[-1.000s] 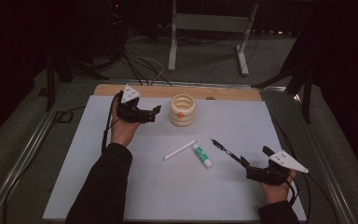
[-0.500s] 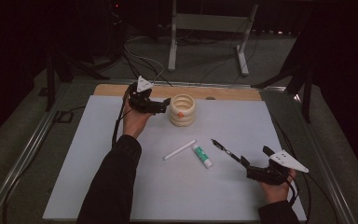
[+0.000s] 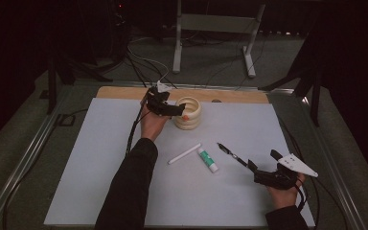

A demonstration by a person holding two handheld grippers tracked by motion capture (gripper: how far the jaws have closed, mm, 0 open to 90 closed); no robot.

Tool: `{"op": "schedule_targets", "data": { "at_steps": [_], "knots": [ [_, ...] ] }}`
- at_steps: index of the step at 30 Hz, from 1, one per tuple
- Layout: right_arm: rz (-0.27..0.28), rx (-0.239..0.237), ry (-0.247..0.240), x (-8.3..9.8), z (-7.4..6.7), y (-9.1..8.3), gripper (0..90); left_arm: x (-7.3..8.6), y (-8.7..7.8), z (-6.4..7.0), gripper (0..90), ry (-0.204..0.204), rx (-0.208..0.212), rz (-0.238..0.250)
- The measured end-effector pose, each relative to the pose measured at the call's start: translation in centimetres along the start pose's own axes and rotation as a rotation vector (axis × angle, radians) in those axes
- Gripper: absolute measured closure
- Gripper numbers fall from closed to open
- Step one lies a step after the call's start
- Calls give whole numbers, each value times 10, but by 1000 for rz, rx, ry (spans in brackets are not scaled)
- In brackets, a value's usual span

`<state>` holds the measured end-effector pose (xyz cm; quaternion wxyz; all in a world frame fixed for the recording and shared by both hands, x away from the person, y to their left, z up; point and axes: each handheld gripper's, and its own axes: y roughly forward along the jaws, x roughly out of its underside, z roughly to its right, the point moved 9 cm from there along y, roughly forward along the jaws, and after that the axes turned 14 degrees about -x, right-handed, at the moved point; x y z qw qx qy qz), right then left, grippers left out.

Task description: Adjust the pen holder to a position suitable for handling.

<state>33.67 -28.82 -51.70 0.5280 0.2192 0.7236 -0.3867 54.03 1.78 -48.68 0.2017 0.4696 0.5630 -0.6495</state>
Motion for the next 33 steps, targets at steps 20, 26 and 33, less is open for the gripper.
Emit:
{"op": "schedule_targets", "data": {
  "at_steps": [20,26,33],
  "knots": [
    [-2,-7,12,0,0,0,0,28,25,12,775,-97,-59,-159],
    [-1,-7,13,0,1,0,0,28,23,9,776,-112,-55,-147],
    [2,-4,14,0,1,-1,0,24,10,5,775,-96,-39,-131]
  ]
}}
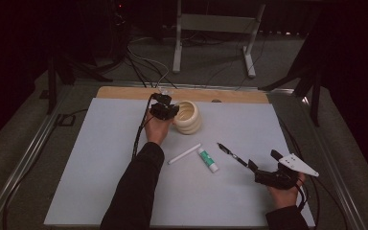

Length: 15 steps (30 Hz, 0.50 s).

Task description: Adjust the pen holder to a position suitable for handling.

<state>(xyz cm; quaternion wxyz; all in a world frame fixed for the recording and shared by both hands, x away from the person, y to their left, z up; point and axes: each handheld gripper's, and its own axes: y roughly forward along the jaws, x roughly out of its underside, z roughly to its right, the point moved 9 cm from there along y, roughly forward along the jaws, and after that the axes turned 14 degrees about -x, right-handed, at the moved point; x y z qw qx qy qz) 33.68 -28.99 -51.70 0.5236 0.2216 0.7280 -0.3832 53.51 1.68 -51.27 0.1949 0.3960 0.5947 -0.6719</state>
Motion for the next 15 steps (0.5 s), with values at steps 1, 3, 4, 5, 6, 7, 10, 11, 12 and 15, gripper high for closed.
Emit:
{"op": "schedule_targets", "data": {
  "at_steps": [1,3,4,5,6,7,10,11,12,15],
  "knots": [
    [0,0,0,0,0,0,0,0,-3,-1,775,4,3,2],
    [2,1,1,0,0,0,0,-1,-8,-2,775,8,8,6],
    [2,1,2,0,0,0,0,-1,-11,-3,775,10,9,11],
    [3,2,3,0,0,-1,0,-1,-14,-4,775,9,10,11],
    [4,3,4,0,0,-1,0,0,-16,-5,775,6,13,10],
    [4,3,4,0,0,-1,0,0,-19,-6,775,7,13,12],
    [4,4,5,0,1,-1,0,4,-26,-10,775,25,0,6],
    [5,4,6,0,1,-1,0,7,-31,-12,775,30,0,-3],
    [4,5,6,0,1,-1,0,7,-31,-12,775,30,0,-3],
    [3,5,4,0,1,-1,0,13,-39,-14,775,40,3,-16]
  ]
}}
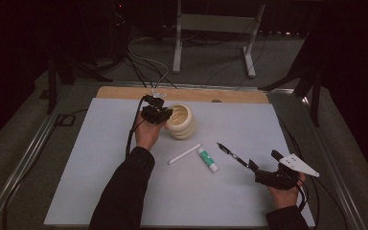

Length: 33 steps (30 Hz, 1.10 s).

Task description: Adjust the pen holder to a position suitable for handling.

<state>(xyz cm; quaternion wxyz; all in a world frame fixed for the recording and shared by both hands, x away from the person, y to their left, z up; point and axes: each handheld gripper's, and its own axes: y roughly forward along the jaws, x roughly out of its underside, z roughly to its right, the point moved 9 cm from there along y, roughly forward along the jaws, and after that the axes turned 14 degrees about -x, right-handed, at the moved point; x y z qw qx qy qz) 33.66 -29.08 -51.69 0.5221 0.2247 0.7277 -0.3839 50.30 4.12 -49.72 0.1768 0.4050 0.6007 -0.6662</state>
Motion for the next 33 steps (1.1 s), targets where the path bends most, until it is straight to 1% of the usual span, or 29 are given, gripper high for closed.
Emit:
{"op": "schedule_targets", "data": {
  "at_steps": [4,5,6,9,12,16,19,22,28,30,32,33],
  "knots": [
    [-1,1,0,0,0,0,0,8,-10,-2,775,13,5,-11],
    [-1,2,0,0,0,0,0,11,-15,-3,775,22,5,-15],
    [-1,2,0,0,0,0,0,13,-18,-4,775,23,6,-18],
    [-1,2,1,0,0,0,0,17,-22,-5,775,33,8,-24],
    [-2,4,1,0,0,0,0,25,-29,-6,774,42,14,-35],
    [-2,5,2,0,0,0,0,35,-37,-9,773,58,1,-47],
    [-2,5,2,0,0,0,0,40,-39,-12,773,63,-9,-56],
    [-4,5,1,1,0,0,0,46,-40,-15,772,77,-21,-73],
    [-7,6,2,1,0,1,0,55,-39,-18,772,76,-37,-108],
    [-8,6,3,1,0,1,0,57,-38,-18,772,90,-45,-121],
    [-9,6,3,1,0,1,0,60,-35,-17,770,108,-54,-123],
    [-9,6,2,1,-1,1,0,60,-34,-17,769,98,-55,-117]
  ]
}}
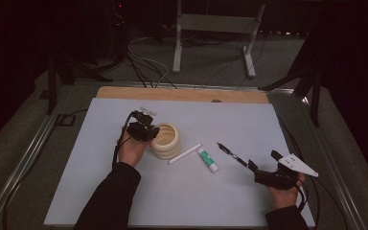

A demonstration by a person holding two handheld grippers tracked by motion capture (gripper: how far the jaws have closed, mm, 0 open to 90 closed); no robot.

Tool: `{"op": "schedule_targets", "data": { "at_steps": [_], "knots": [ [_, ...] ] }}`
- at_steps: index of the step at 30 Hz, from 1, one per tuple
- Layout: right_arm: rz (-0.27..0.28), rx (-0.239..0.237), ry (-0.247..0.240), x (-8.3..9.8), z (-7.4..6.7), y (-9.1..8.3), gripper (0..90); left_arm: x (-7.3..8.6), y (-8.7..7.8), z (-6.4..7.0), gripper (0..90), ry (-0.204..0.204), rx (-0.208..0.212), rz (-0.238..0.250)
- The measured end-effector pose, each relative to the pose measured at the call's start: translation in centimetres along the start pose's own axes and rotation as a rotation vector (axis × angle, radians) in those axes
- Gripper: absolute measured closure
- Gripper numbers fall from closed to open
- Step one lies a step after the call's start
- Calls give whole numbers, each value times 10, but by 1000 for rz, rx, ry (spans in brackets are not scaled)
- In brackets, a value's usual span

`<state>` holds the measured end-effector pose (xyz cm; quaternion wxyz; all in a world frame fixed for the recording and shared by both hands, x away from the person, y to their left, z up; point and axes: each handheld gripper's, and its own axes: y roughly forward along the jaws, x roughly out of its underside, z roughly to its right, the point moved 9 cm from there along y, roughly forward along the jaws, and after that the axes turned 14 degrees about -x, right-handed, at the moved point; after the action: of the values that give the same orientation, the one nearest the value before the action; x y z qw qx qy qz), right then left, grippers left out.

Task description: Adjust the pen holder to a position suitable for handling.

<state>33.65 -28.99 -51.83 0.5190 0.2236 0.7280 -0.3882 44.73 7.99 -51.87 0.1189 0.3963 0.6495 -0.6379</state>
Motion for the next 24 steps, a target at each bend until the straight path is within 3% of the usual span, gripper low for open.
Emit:
{"op": "schedule_targets", "data": {
  "at_steps": [6,8,13,15,19,24],
  "knots": [
    [0,0,1,0,0,0,0,-2,4,1,758,-21,9,14],
    [0,0,1,0,0,0,0,-4,5,2,732,-40,30,33],
    [1,2,4,0,0,0,0,-11,5,0,412,-113,74,118],
    [2,3,5,0,1,0,0,-12,4,-2,237,-121,71,136],
    [1,4,4,0,1,0,0,-13,-3,-7,0,-133,94,191],
    [2,5,3,0,1,1,0,-18,-15,-14,1,-142,97,287]
  ]
}}
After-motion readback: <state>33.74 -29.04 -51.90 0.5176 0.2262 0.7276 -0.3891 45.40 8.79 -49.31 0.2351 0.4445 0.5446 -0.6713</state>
